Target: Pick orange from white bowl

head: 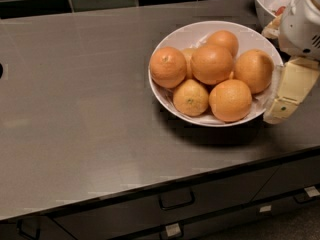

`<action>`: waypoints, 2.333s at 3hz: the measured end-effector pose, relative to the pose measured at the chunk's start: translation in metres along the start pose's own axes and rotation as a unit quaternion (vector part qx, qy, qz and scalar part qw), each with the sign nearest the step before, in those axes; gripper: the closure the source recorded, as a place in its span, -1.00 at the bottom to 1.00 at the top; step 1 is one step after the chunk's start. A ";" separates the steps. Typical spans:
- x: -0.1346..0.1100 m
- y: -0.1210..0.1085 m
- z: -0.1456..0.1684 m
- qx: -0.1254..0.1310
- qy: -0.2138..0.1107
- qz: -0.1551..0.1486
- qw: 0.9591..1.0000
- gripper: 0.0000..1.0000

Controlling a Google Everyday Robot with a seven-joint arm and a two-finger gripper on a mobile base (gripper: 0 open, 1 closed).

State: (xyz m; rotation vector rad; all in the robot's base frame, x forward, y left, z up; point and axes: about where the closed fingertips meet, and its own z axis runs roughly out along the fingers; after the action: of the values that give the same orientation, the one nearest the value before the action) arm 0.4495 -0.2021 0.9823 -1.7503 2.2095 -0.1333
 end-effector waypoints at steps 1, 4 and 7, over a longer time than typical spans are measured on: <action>-0.051 -0.036 0.010 0.020 -0.014 -0.022 0.999 -1.00; -0.062 -0.061 0.023 0.028 -0.036 -0.012 0.999 -0.92; -0.075 -0.067 0.046 0.009 -0.065 -0.007 0.998 -1.00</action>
Offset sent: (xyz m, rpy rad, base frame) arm 0.0747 0.0640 0.0090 0.0135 -0.0624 0.0663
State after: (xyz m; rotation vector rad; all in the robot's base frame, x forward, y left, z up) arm 0.5413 -0.1409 0.9706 -1.7154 2.0978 -0.0415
